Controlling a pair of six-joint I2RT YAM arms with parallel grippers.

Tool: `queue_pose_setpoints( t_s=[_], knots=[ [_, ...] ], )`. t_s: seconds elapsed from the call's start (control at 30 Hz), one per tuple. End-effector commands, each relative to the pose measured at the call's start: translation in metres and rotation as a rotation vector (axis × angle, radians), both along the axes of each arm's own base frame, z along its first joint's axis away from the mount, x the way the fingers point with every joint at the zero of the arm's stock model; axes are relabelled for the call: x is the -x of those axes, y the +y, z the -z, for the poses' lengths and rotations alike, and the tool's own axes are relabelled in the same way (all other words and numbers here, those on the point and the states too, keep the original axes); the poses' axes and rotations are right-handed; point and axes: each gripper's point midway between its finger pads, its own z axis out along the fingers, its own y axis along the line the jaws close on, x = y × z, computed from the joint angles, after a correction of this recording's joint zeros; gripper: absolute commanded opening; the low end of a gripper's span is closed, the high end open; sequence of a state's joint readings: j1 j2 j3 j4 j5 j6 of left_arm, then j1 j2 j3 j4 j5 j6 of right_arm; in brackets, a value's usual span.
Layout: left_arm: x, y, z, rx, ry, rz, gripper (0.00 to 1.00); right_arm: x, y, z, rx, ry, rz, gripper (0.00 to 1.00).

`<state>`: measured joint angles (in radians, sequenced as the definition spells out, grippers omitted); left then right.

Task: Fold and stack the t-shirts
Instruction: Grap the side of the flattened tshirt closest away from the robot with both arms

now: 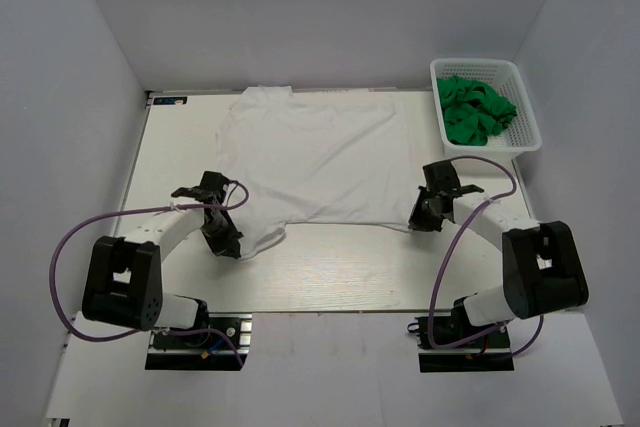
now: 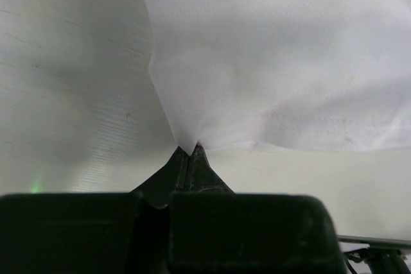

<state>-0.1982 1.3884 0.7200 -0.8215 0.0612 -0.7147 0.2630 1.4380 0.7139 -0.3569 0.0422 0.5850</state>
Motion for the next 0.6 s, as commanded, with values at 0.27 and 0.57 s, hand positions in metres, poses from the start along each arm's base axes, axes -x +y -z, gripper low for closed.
queue_pose_setpoints(
  t_s=[0.27,0.57],
  knots=[
    [-0.066,-0.035,-0.082,0.187,-0.293,0.069,0.0,-0.014,0.006,-0.029,-0.007,-0.049,-0.074,0.0],
    [-0.147,-0.043,-0.118,0.161,-0.426,0.094,0.0,-0.06,0.016,-0.067,0.007,-0.103,-0.127,0.0]
  ],
)
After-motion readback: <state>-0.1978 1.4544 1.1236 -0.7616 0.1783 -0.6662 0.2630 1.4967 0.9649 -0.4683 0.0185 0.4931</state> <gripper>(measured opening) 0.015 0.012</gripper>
